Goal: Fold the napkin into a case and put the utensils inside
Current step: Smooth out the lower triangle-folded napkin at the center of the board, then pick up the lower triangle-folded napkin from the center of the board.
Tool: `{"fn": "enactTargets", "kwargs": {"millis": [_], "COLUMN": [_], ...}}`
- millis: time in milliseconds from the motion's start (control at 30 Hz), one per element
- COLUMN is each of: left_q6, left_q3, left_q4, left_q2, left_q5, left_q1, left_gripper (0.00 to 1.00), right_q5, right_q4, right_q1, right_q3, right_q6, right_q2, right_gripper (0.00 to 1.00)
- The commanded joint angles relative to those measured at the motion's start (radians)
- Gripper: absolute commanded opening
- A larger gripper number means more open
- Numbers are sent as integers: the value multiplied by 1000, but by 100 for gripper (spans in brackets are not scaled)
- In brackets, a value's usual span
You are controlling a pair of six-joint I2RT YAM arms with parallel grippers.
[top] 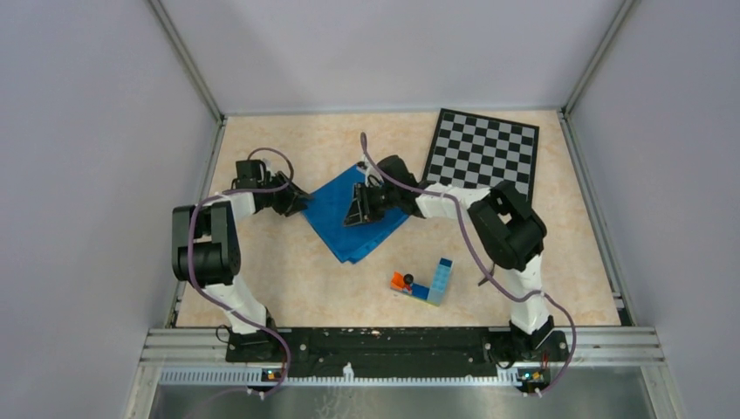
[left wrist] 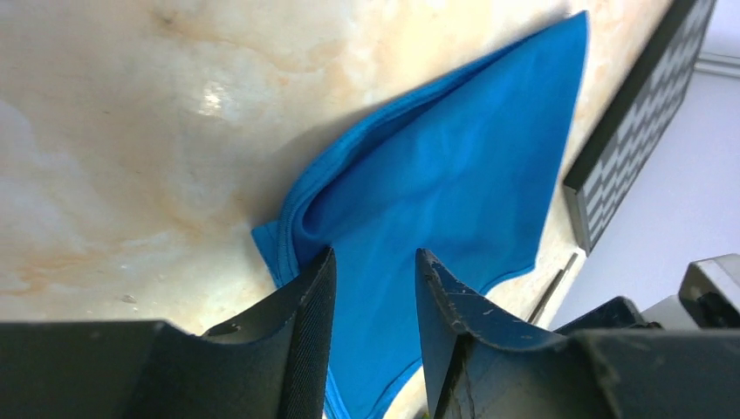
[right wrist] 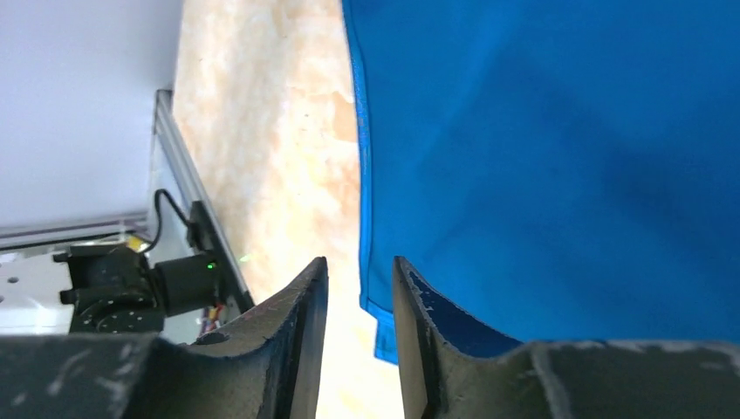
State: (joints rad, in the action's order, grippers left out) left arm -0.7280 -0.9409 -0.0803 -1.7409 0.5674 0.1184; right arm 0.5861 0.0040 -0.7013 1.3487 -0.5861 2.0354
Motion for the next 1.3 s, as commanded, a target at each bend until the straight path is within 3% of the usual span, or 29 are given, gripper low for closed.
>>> {"fn": "enactTargets", "kwargs": {"millis": [0, 267, 433, 500, 567, 733, 900, 1067, 1267], "left_q6": [38, 79, 112, 142, 184, 292, 259, 212, 254], "left_q3": [-31, -58, -37, -46, -72, -104, -32, 95, 128], "left_q4": [1, -30, -42, -80, -143, -298, -358, -306, -304], "left_q2": [-65, -144, -25, 47, 110, 239, 337, 386, 386], "left_q5": [-58, -91, -53, -29, -10, -40, -149, -56, -16], "left_q1": [9, 9, -1, -1, 1, 14, 107, 260, 300], "left_gripper": [43, 44, 53, 62, 68, 79, 90, 92, 91], "right_q5": [94, -26, -122, -232, -332, -537, -583, -640, -656], "right_q4": [193, 18, -120, -177, -209, -328, -429, -472, -473], "right_q1": [-6, -7, -41, -79, -126, -273, -362, -401, -403], "right_q3": [-51, -51, 9, 22, 25, 99, 213, 291, 299], "right_q6": [-131, 51, 211, 309, 390, 539, 572, 582, 572], "right_q2": [90, 67, -30, -78, -112, -109, -11, 78, 129], "right_gripper": [31, 31, 39, 46, 66, 76, 76, 74, 69]}}
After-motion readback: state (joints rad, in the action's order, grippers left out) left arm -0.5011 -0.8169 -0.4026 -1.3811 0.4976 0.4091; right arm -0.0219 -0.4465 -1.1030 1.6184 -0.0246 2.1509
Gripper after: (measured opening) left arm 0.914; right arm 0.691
